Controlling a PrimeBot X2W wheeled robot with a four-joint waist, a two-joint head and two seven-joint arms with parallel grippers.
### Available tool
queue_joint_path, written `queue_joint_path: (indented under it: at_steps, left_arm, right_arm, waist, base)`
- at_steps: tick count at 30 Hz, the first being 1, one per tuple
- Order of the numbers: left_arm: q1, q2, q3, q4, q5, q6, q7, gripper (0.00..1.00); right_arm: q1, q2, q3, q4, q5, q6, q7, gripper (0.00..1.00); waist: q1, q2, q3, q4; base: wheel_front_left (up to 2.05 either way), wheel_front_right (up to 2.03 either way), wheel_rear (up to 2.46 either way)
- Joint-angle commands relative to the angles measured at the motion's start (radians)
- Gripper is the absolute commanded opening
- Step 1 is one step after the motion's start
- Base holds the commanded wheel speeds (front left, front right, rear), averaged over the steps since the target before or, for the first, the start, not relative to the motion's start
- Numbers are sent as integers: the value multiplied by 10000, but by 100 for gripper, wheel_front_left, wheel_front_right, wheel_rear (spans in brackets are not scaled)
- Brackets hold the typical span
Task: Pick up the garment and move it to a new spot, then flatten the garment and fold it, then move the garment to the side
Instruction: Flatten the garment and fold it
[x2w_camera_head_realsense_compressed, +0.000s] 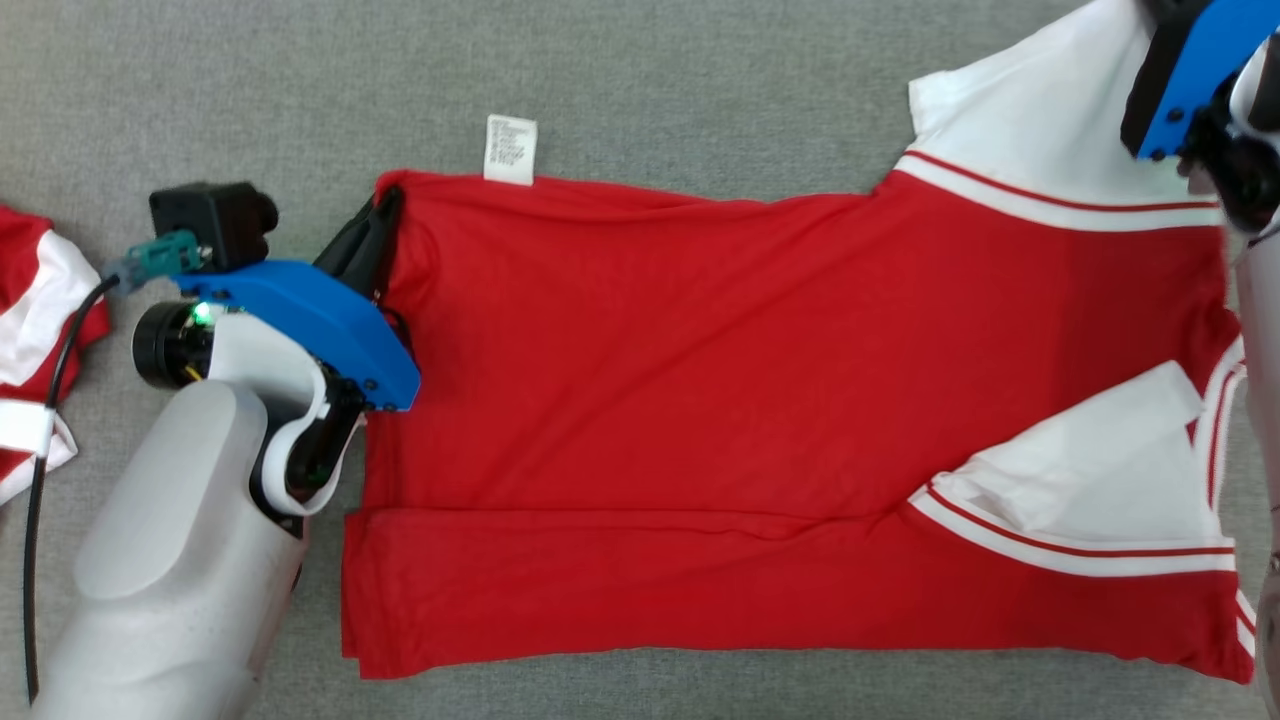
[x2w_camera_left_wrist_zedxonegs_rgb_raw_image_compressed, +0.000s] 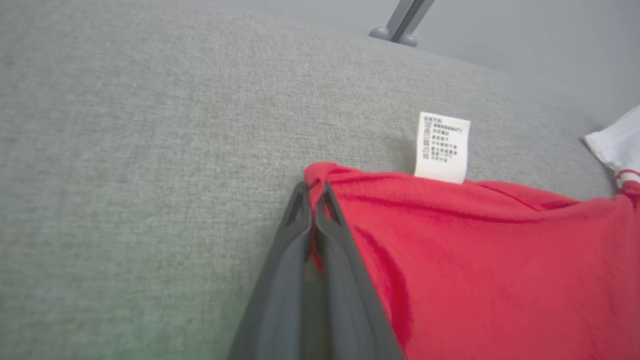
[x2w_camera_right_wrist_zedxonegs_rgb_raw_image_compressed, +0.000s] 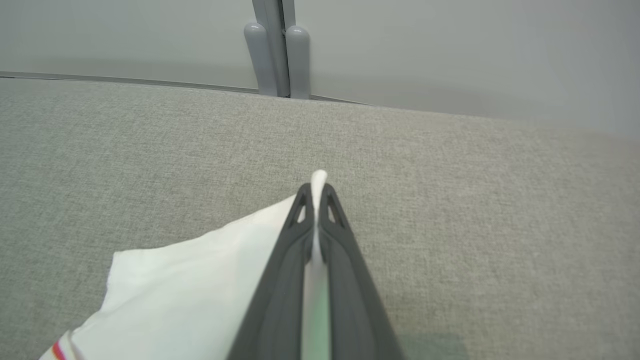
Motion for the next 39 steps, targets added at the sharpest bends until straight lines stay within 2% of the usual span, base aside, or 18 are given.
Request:
queue_joint_path:
  at_steps: [1, 10, 15, 21, 25, 31, 39]
  left_arm:
    - [156, 29, 70, 55, -59, 32, -132, 0]
    - [925, 52, 243, 319, -194, -357, -1442, 0]
    - [1543, 165, 67, 395, -245, -614, -1934, 0]
    - [2443, 304, -60, 248, -276, -726, -2574, 0]
    - [3007, 443, -274, -131, -233, -811, -3001, 0]
    - [3489, 785, -670, -319, 128, -855, -3614, 0]
    - [3827, 1027, -955, 105, 571, -807, -3864, 0]
  right_arm:
    - [231, -62, 38, -120, 113, -1, -92, 0]
    - [1494, -175, -12, -811, 1127, 1, -630, 0]
    - [2544, -211, 68, -1380, 1986, 1, -523, 0]
    - [4255, -441, 188, -2724, 2840, 1, -157, 0]
    - [5566, -503, -112, -3852, 3293, 1, 176, 0]
    - [7461, 41, -1027, -5384, 3557, 1, 811, 0]
    - [9375, 973, -1992, -7247, 3305, 1, 1747, 0]
  waist:
    - [0, 0, -181, -155]
    - [0, 0, -1094, -369]
    - [0, 0, -1671, -470]
    - [0, 0, -2250, -578]
    - [0, 0, -2495, -594]
    - [0, 0, -2789, -640]
    - [0, 0, -3042, -753]
  base:
    - [0, 0, 0]
    - [0, 0, 0]
    - [0, 0, 0]
    - [0, 0, 0]
    - [0, 0, 0]
    - [0, 0, 0]
    - [0, 0, 0]
